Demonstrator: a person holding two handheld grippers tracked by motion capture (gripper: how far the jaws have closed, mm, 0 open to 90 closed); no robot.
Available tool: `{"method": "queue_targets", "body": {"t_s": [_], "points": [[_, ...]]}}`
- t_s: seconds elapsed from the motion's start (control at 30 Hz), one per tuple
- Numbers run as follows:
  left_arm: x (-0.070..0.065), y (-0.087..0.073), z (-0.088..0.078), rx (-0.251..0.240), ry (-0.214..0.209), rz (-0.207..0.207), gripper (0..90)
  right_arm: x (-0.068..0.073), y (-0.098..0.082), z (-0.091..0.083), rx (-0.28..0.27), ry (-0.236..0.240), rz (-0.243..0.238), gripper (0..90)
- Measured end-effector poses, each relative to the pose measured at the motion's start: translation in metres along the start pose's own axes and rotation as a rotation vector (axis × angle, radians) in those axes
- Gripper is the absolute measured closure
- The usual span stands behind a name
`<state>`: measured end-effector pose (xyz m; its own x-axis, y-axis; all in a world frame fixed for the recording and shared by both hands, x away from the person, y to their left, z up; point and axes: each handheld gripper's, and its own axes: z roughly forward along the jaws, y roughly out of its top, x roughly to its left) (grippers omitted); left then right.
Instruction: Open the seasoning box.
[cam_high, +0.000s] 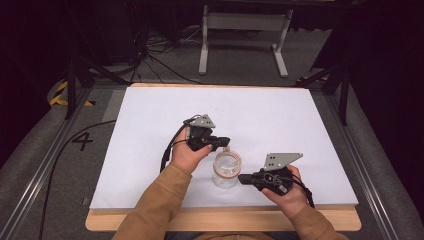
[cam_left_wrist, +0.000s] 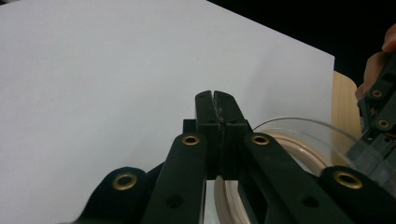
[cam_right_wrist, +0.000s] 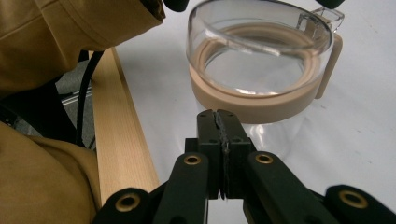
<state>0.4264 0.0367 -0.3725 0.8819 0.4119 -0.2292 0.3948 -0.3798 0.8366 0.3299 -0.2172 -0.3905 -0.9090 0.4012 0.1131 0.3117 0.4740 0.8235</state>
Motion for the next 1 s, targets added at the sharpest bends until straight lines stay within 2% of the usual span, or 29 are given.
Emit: {"method": "queue_targets", "body": {"t_s": [0.2,0.5,0.67,0.7,0.9,1.0], "points": [[0.001,-0.001,0.001,0.007,0.001,0.006,90.0,-0.001,0.004,0.001,-0.041,0.018,0.009,89.6],[0.002,-0.001,0.000,0.002,-0.006,-0.001,89.9,-0.003,0.014,0.003,-0.110,0.016,-0.009,89.6],[0.002,0.000,-0.001,0.012,-0.012,0.007,89.9,-0.004,0.013,0.002,-0.115,0.012,-0.011,89.7],[0.002,-0.001,0.000,-0.006,-0.008,0.007,89.9,-0.004,0.013,0.002,-0.119,0.010,-0.014,89.7],[0.002,-0.001,0.000,-0.004,-0.008,0.007,89.2,-0.005,0.013,0.001,-0.123,-0.001,-0.021,89.7],[0.002,-0.001,-0.001,0.004,0.020,0.011,86.0,-0.006,0.013,0.001,-0.124,-0.001,-0.021,89.7]]}}
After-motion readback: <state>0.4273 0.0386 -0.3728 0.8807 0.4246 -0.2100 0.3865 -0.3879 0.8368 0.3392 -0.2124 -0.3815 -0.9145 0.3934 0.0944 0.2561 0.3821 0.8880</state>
